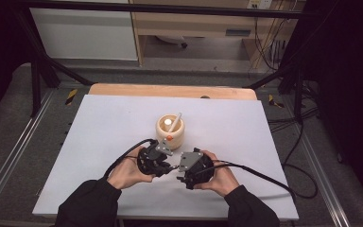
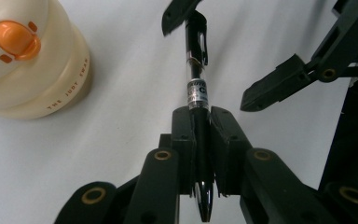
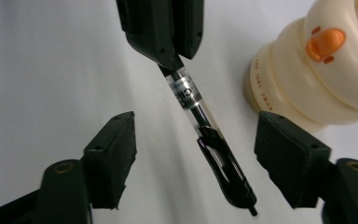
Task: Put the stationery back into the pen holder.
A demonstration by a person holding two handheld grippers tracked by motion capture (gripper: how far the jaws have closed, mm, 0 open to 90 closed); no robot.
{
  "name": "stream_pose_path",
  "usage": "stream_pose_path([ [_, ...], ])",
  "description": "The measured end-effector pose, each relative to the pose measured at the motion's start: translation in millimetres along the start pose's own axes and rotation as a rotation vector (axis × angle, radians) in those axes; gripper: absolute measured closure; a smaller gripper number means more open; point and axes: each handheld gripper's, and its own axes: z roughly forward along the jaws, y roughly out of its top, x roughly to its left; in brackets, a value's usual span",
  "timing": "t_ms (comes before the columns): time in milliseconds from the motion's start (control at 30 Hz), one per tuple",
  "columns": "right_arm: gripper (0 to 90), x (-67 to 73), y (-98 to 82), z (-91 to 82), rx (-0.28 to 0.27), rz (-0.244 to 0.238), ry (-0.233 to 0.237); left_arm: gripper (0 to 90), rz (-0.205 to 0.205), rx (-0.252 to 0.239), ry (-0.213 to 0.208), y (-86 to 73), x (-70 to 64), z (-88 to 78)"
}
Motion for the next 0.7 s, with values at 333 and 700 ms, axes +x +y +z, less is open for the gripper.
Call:
stream_pose_path([
  [333, 52.8, 4.2, 6.0, 4.8, 0.008, -0.111, 0.022, 79.6, -0.018, 0.000, -0.018, 0.6, -2.3, 2.0],
  [700, 71.5, 5.3, 4.5, 6.6, 0.008, -0.259, 0.011, 79.6, -0.007, 0.016, -0.033, 2.4, -3.5, 3.9],
])
